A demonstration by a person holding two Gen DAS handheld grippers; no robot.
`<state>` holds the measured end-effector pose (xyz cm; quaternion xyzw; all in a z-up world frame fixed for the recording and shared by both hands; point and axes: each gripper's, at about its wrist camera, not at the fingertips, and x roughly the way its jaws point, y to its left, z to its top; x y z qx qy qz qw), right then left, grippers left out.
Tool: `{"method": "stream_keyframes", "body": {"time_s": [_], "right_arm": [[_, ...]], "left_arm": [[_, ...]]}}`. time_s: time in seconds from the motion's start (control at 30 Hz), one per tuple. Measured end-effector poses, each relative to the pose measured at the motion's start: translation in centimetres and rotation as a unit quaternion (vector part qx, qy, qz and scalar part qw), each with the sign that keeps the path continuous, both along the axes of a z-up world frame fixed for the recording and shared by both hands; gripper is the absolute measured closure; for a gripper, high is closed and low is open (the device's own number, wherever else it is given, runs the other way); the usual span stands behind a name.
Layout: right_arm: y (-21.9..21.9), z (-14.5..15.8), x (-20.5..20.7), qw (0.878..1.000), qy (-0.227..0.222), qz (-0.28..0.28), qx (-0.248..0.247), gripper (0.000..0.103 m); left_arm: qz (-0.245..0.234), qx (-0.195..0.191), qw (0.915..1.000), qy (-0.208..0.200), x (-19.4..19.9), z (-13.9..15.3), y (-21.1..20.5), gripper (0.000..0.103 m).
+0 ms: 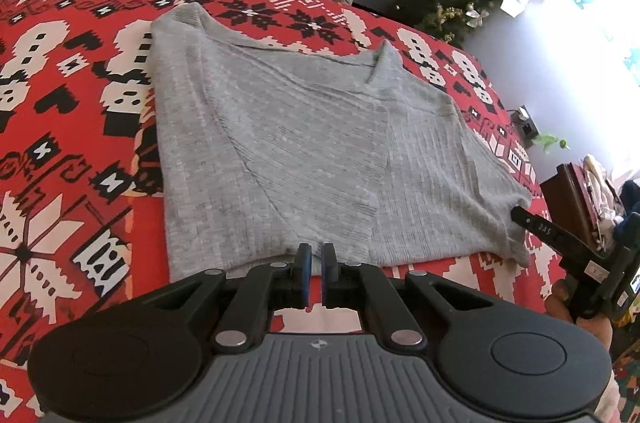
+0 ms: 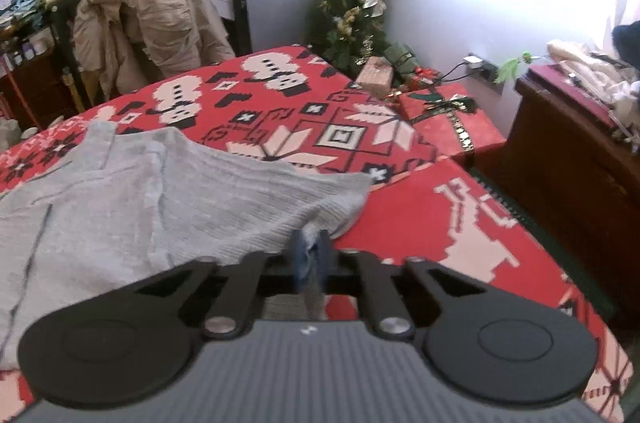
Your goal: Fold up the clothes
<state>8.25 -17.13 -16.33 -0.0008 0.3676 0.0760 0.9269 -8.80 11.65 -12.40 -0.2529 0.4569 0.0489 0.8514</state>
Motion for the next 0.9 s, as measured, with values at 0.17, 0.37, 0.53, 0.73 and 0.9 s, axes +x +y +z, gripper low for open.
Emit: {"method": "stream_keyframes", "body": {"time_s": [0.17, 0.37, 0.53, 0.73, 0.9], "right_arm": [[1.2, 1.9, -0.5, 0.999, -0.030, 0.009, -0.010, 0.099], [6.1, 7.0, -3.1, 0.990, -0.108, 0.090, -0.016, 0.099], [12.6, 8.9, -5.7, 0.975, -0.141, 0.168, -0.023, 0.099], [20.2, 8.8, -9.6, 0.958, -0.147, 0.245, -0.032, 0.099], [25.6, 7.3, -13.0, 0.943, -0.141, 0.297, -0.047, 0.099]], "left_arm": [[0.006, -0.003, 1.0000, -0.005, -0.4, 0.2, 0.6, 0.100], [0.017, -0.010, 0.9995, -0.025, -1.8, 0.9, 1.7, 0.100], [0.038, -0.015, 0.9981, -0.047, -3.8, 1.7, 3.5, 0.100], [0.049, -0.017, 0.9974, -0.049, -6.2, 1.6, 5.3, 0.100], [0.075, -0.032, 0.9956, -0.047, -7.9, 0.9, 7.3, 0.100]]}}
